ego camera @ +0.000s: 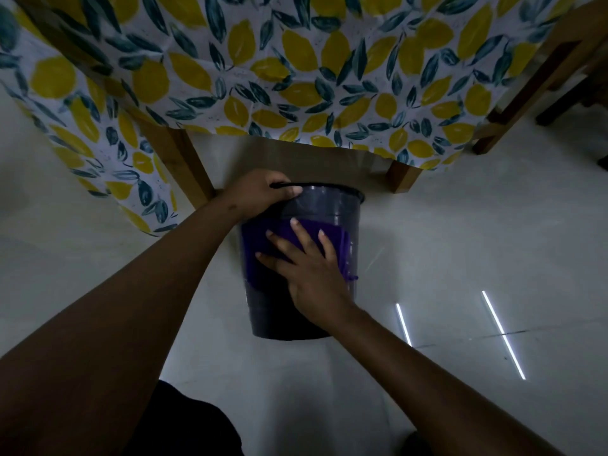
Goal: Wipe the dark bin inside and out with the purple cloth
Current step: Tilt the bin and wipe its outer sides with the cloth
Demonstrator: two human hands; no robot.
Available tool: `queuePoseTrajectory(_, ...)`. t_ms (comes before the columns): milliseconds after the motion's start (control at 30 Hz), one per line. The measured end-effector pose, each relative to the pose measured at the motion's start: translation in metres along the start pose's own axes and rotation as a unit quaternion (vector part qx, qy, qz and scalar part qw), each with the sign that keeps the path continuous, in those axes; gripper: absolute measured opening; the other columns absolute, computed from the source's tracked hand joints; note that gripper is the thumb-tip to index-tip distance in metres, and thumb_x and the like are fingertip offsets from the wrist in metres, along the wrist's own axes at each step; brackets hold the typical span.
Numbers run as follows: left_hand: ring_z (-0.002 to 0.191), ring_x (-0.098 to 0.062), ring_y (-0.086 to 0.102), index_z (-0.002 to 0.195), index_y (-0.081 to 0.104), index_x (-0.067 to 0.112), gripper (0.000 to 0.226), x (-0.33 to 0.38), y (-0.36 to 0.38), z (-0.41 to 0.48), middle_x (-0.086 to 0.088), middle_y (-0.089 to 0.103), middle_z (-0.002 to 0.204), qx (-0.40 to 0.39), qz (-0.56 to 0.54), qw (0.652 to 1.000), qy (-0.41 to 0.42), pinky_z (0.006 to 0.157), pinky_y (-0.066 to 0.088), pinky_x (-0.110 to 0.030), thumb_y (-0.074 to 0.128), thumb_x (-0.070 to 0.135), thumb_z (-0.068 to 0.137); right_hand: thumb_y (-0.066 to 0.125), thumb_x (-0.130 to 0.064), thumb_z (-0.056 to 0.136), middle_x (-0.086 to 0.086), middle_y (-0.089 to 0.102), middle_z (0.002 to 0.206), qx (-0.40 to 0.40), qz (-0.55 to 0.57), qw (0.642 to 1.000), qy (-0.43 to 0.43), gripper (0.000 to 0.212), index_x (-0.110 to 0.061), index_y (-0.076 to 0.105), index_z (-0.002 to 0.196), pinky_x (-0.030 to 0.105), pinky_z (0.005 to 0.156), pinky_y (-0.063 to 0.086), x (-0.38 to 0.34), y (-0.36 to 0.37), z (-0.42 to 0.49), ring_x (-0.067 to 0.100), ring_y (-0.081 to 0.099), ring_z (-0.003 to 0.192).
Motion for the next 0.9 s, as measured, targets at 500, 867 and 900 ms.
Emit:
queuePoseTrajectory(500,0.071,-0.014,0.056,0.082,0.065,0.023,0.028,0.022,0.013,0.009,0.003,0.061,0.075,0.019,0.103,0.994,0.035,0.062,0.036,-0.027,0.056,0.050,0.088,0.068,-0.024,0.085,-0.005,0.033,0.155,0.018,-0.039,0.995,-0.087,0.061,-0.036,0.044,0.139,0.055,0.116,0.005,-0.014,0.005,-0.006,0.028,0.004,0.148)
queuePoseTrajectory(867,0.084,-0.019,0.061,0.094,0.070,0.018,0.033,0.030,0.018,0.008,-0.004,0.069,0.091,0.001,0.095,0.994,0.047,0.076,0.049,-0.035,0.059,0.048,0.086,0.052,-0.026,0.093,0.006,0.009,0.161,-0.227,-0.156,0.940,-0.200,0.061,-0.023,0.028,0.149,0.052,0.114,-0.010,-0.059,0.033,-0.035,0.035,-0.011,0.146)
queuePoseTrajectory(900,0.085,-0.019,0.061,0.095,0.070,0.018,0.034,0.032,0.019,0.010,-0.004,0.069,0.092,0.001,0.103,0.994,0.047,0.076,0.048,-0.035,0.059,0.048,0.086,0.053,-0.029,0.093,0.007,0.012,0.160,-0.213,-0.165,0.942,-0.197,0.059,-0.022,0.031,0.148,0.053,0.115,-0.005,-0.059,0.032,-0.027,0.035,-0.007,0.146)
Point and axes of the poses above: each hand's wrist, its own z-axis towards the middle knuckle, its own y-axis out of the palm, x = y × z, the point moved 5 cm from there along z, towards the middle knuckle
